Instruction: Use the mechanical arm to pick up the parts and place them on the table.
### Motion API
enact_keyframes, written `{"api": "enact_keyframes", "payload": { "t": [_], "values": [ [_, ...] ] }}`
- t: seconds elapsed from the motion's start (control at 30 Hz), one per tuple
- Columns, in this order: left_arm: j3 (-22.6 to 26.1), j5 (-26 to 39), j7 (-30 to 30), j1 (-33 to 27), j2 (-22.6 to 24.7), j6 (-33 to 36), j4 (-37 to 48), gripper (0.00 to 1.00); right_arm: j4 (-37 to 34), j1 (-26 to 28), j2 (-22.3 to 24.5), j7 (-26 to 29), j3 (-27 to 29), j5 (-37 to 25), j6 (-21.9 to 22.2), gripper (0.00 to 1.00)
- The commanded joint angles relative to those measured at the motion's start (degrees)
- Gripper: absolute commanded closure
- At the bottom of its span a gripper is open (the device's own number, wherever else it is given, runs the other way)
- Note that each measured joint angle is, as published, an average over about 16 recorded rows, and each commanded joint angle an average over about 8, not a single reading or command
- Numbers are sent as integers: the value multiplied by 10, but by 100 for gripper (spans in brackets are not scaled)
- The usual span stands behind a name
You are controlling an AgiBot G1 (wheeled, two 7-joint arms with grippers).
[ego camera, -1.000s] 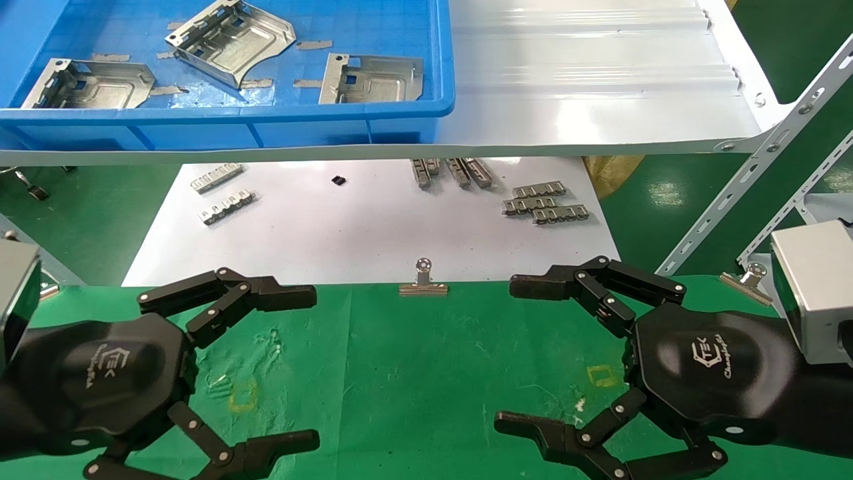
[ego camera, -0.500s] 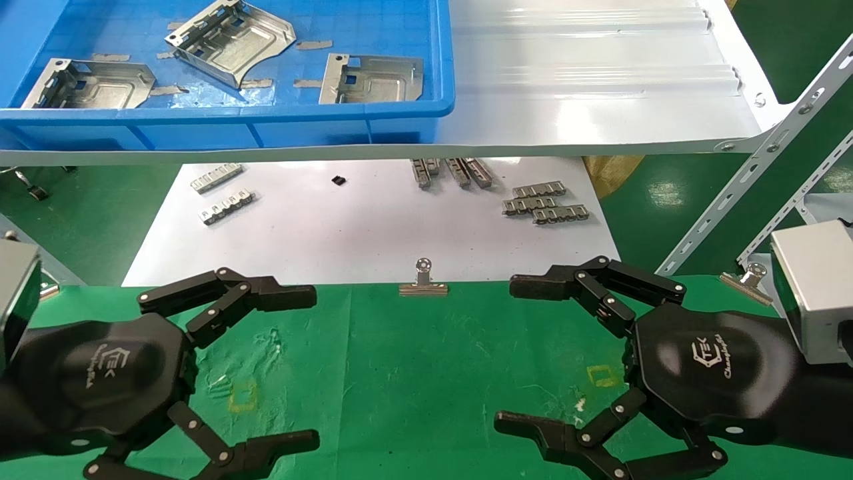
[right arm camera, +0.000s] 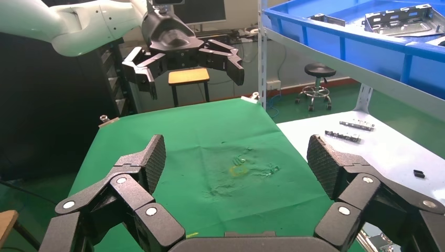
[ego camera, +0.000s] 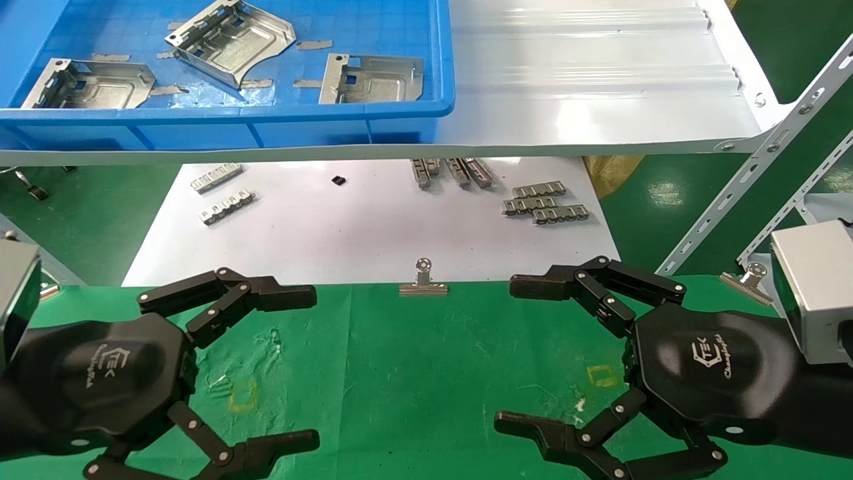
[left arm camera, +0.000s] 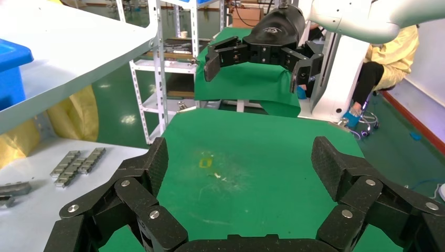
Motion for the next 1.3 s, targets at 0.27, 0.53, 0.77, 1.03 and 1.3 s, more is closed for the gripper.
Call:
{"api": "enact_keyframes", "payload": {
  "t": [0.27, 0.53, 0.77, 1.03, 1.3],
  "values": [
    [0, 0, 0, 0, 0, 0, 0, 0, 0, 0, 0, 0, 0, 0, 0, 0],
    [0, 0, 0, 0, 0, 0, 0, 0, 0, 0, 0, 0, 0, 0, 0, 0],
    [0, 0, 0, 0, 0, 0, 0, 0, 0, 0, 0, 0, 0, 0, 0, 38],
    [0, 0, 0, 0, 0, 0, 0, 0, 0, 0, 0, 0, 0, 0, 0, 100],
    [0, 0, 0, 0, 0, 0, 0, 0, 0, 0, 0, 0, 0, 0, 0, 100]
  ]
}}
